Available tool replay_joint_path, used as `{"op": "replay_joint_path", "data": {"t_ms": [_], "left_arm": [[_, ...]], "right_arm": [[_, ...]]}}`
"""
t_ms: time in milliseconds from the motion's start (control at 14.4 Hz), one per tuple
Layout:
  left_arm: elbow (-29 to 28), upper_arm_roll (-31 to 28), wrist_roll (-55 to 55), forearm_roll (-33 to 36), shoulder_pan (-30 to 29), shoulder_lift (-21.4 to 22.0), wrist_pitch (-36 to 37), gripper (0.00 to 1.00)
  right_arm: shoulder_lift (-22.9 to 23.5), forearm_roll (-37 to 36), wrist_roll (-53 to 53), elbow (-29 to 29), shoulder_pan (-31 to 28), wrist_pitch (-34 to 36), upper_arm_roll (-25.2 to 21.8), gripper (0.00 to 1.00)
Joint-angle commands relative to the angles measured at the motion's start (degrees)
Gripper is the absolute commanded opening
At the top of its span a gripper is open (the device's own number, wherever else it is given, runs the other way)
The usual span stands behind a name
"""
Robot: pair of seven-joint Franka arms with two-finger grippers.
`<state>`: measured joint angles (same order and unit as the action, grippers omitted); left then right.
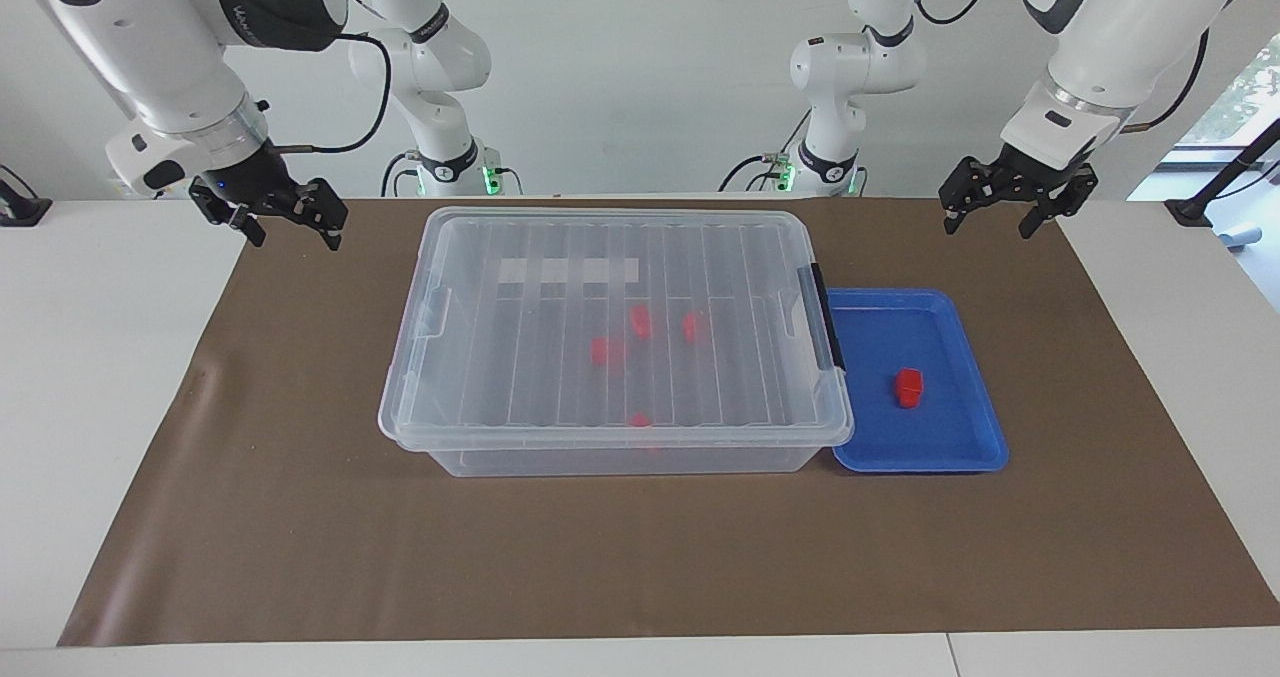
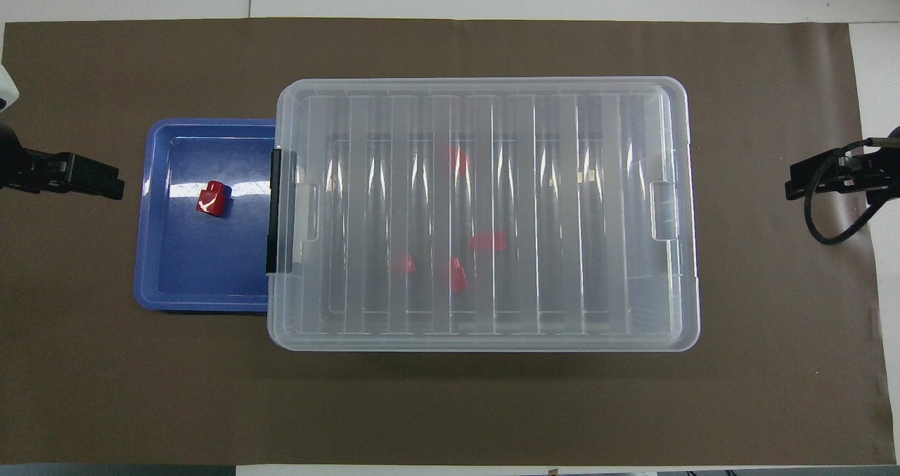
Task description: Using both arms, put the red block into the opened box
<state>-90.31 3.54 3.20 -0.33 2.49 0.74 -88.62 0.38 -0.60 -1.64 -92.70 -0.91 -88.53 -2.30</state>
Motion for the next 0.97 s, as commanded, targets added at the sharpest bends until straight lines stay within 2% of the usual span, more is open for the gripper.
{"op": "replay_joint_path", "data": {"t_ms": [0, 485, 901], "left_arm": [[-1.98, -0.12, 0.58, -0.99, -0.21, 1.54, -1.55, 1.00], [-1.98, -0.12, 0.23, -0.99, -0.12, 1.54, -1.38, 1.00], [-1.98, -0.03, 0.05, -0.99, -0.12, 1.54, -1.29, 1.00]], "right_arm": [[-0.38, 1.22, 1.29, -0.02, -0.41, -0.06, 0.20, 1.00], [-0.38, 2.70, 0.85, -0.72, -0.32, -3.84, 0.28, 1.00], [-1.96, 3.94, -8.99, -10.74, 7.04, -16.13, 0.55, 1.00]]}}
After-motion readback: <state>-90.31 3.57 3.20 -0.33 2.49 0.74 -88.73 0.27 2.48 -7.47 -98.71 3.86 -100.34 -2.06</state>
